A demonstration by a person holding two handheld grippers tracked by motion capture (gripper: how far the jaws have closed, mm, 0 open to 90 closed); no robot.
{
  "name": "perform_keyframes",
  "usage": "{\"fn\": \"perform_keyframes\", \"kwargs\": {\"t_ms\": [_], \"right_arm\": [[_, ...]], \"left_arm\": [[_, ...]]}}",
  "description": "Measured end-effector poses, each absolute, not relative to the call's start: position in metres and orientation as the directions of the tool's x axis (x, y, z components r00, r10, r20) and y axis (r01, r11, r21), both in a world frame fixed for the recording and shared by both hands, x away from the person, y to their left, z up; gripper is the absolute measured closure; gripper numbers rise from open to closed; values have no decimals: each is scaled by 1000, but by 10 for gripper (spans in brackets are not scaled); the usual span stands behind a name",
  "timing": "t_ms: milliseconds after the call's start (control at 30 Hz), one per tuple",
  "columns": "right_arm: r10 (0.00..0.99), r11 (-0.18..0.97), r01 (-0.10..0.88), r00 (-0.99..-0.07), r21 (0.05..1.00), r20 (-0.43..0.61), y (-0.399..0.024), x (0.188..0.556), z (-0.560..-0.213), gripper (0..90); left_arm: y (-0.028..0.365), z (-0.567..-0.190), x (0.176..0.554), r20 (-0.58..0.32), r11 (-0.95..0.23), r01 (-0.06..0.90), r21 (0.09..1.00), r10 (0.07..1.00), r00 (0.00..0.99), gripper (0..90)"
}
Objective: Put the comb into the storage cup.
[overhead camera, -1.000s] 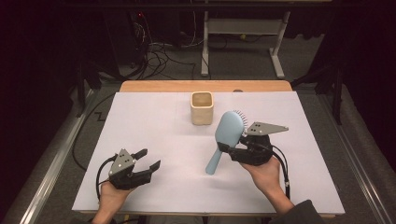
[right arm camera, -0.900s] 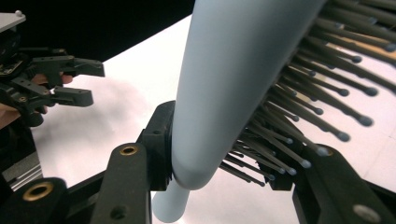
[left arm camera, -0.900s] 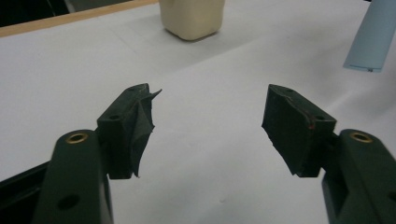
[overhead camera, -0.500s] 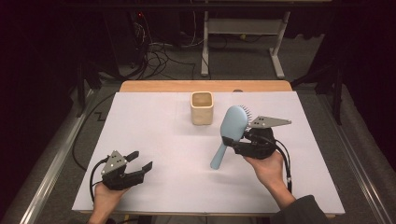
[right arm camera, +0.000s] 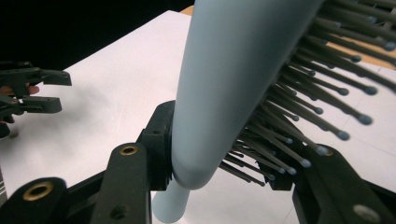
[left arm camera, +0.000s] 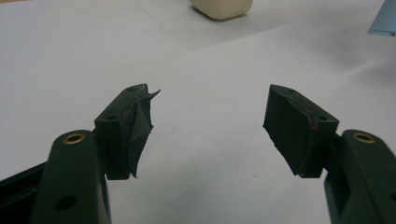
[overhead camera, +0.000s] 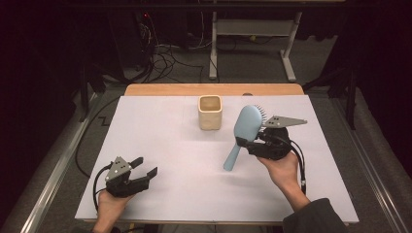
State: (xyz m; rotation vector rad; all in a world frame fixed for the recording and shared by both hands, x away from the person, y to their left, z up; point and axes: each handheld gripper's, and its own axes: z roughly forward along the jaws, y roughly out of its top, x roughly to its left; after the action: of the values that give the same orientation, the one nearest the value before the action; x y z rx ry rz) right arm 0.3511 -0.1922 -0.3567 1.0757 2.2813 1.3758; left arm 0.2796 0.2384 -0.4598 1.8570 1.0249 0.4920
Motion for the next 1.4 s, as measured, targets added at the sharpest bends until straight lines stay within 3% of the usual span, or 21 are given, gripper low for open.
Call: {"fn": "perform_keyframes", "kwargs": {"t_ms": [1400], "right_arm": [[756, 271, 418, -650, 867, 77, -187, 390, -320, 537]], "left_arm": [[242, -461, 282, -109, -188, 463, 866, 833, 543, 332]]}}
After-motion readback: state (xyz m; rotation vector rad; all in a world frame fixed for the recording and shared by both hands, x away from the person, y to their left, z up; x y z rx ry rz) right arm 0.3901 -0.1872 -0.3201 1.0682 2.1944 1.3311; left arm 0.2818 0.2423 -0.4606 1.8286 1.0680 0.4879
